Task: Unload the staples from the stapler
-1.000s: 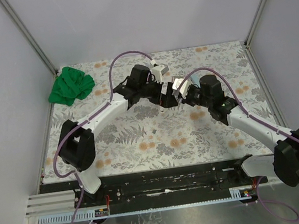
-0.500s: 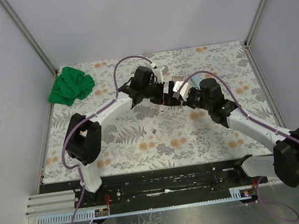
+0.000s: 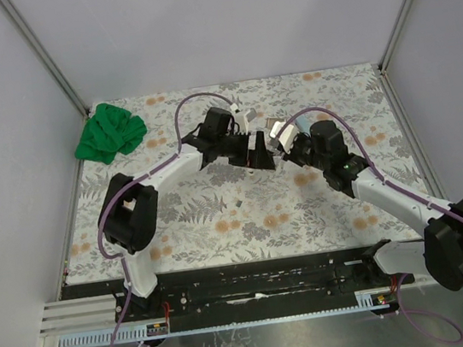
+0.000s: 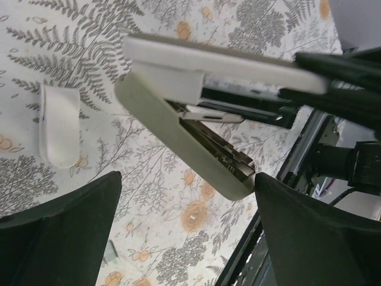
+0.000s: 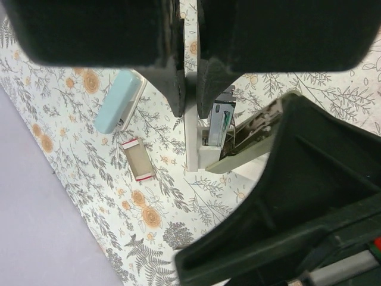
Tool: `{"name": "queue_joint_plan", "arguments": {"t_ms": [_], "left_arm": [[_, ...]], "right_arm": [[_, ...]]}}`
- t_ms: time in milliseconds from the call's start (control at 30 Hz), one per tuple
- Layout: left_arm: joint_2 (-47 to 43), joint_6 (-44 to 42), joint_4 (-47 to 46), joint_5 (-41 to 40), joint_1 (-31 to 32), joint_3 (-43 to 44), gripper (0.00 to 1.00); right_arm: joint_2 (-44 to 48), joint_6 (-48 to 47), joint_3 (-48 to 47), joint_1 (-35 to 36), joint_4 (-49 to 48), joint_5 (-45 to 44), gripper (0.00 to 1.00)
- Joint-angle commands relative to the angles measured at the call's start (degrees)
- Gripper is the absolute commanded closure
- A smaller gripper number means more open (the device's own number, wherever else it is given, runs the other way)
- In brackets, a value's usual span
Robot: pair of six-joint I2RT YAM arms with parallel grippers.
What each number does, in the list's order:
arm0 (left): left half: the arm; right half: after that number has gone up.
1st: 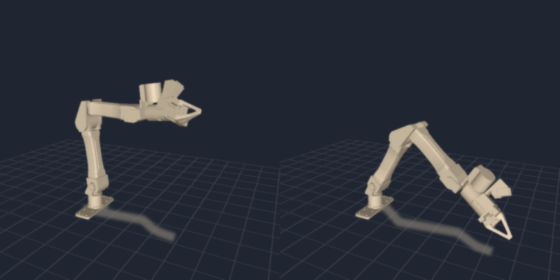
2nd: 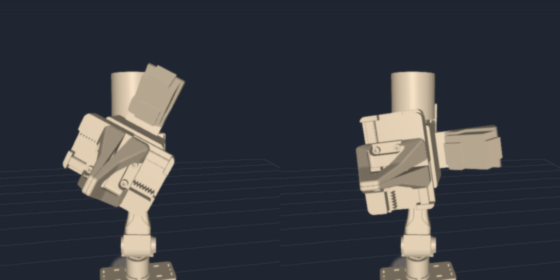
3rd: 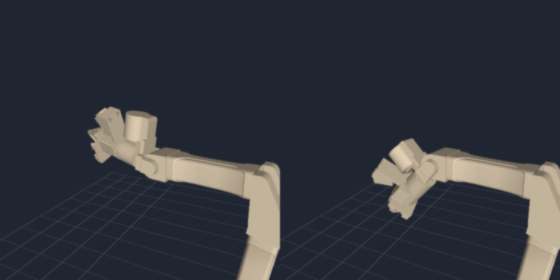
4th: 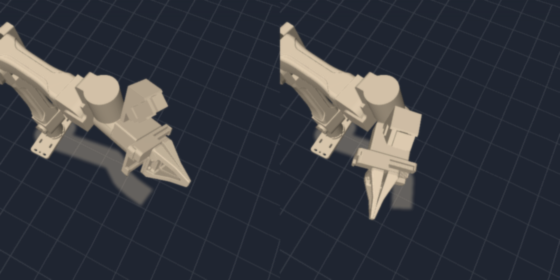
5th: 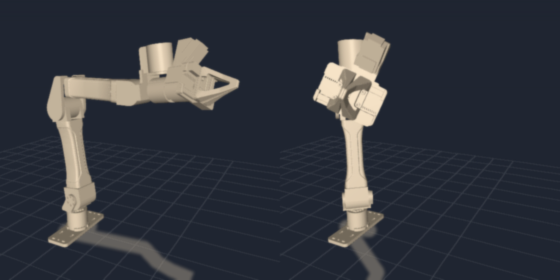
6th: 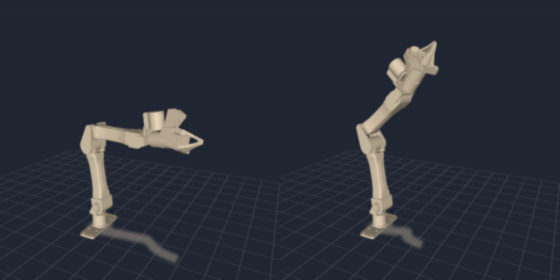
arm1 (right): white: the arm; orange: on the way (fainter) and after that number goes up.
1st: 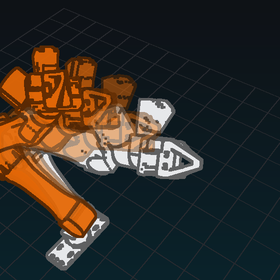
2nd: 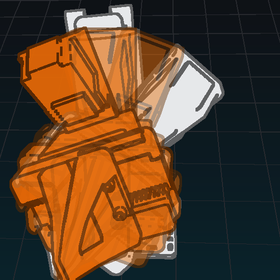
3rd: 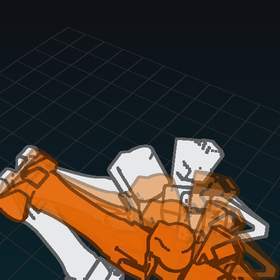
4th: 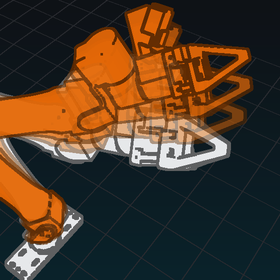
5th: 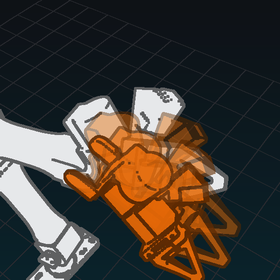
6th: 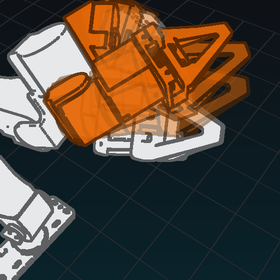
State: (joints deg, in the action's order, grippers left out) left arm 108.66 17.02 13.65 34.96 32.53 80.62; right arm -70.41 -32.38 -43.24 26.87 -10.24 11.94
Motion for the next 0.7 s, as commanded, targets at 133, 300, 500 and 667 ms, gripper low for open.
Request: {"name": "queue_joint_plan", "arguments": {"t_ms": [133, 300, 500, 667], "left_arm": [[-0.69, -9.01, 0.87, -6.03, -1.95, -1.93, 0.12], [-0.68, -11.51, 1.19, -7.41, -2.85, -2.04, 0.17], [-2.87, -16.93, 0.51, -8.95, -3.25, -4.75, 0.2], [-5.05, -19.95, -0.64, -8.59, -3.39, -6.91, 0.21]], "right_arm": [[3.18, 2.3, -6.14, -0.13, 1.94, 6.98, 1.0], [3.8, 2.15, -7.55, -0.17, 5.51, 11.18, 1.0], [4.62, 1.85, -7.77, -0.57, 6.72, 13.1, 1.0], [4.43, 1.03, -7.13, -0.55, 6.57, 13.96, 1.0]]}}
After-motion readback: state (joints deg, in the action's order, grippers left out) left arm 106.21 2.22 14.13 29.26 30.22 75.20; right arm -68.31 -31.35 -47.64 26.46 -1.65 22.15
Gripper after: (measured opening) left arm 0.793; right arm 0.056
